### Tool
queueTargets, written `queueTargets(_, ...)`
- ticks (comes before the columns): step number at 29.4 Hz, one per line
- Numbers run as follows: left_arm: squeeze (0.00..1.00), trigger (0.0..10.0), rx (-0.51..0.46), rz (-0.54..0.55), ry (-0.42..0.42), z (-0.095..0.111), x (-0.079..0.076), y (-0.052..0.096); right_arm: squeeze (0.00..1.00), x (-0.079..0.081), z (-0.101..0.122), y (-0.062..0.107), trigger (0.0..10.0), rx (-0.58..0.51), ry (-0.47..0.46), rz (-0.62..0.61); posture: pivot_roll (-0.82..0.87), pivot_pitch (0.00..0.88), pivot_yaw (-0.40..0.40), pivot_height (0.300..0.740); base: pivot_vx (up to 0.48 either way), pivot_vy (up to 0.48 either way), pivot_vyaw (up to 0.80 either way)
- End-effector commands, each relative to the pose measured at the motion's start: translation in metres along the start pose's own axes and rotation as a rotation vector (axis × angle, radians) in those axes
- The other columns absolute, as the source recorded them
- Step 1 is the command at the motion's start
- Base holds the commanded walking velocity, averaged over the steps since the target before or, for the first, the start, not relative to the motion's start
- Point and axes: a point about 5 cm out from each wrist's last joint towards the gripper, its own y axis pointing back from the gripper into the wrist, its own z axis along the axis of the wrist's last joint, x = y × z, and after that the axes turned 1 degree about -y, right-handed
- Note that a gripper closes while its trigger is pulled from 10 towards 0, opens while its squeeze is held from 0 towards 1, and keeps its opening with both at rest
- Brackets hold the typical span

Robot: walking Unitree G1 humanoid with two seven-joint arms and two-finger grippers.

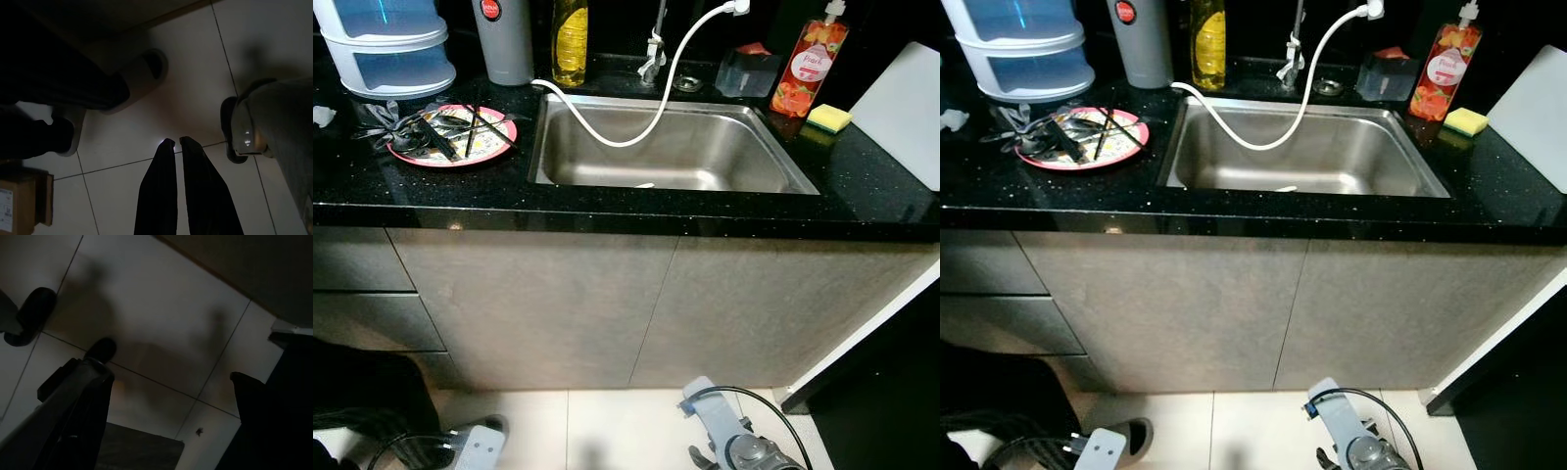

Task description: Kitchen organization

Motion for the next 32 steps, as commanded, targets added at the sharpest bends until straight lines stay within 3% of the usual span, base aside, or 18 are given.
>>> queueTargets(1, 0.00, 10.0, 0.012, -0.025, -0.035, -0.003, -0.003, 0.001, 0.00, 0.000, -0.003, 0.000, 10.0, 0.008, -0.019, -0.008, 0.32, 0.000, -0.069, 0.740, 0.000, 0.000, 0.00)
queueTargets(6, 0.00, 10.0, 0.014, 0.021, 0.038, -0.004, 0.001, 0.001, 0.00, 0.003, -0.005, 0.000, 10.0, 0.016, 0.030, 0.016, 0.32, 0.000, -0.066, 0.740, 0.000, 0.000, 0.00)
queueTargets(11, 0.00, 10.0, 0.022, -0.027, -0.019, -0.006, -0.006, 0.002, 0.00, -0.003, -0.002, 0.001, 10.0, 0.008, -0.010, -0.017, 0.31, 0.000, -0.060, 0.740, 0.000, 0.000, 0.00)
queueTargets(15, 0.00, 10.0, 0.025, 0.021, 0.044, -0.005, -0.001, 0.001, 0.00, 0.001, 0.000, 0.000, 10.0, 0.000, 0.041, 0.015, 0.32, 0.000, -0.080, 0.740, 0.000, 0.000, 0.00)
queueTargets(19, 0.00, 10.0, 0.033, -0.013, 0.004, -0.004, -0.003, 0.000, 0.00, -0.005, 0.002, 0.000, 10.0, 0.002, -0.005, -0.022, 0.30, 0.000, -0.060, 0.740, 0.000, 0.000, 0.00)
queueTargets(32, 0.00, 10.0, 0.034, -0.014, -0.008, 0.003, 0.001, -0.004, 0.00, -0.004, 0.000, 0.001, 10.0, -0.004, -0.002, -0.014, 0.27, 0.000, -0.052, 0.740, 0.000, 0.000, 0.00)
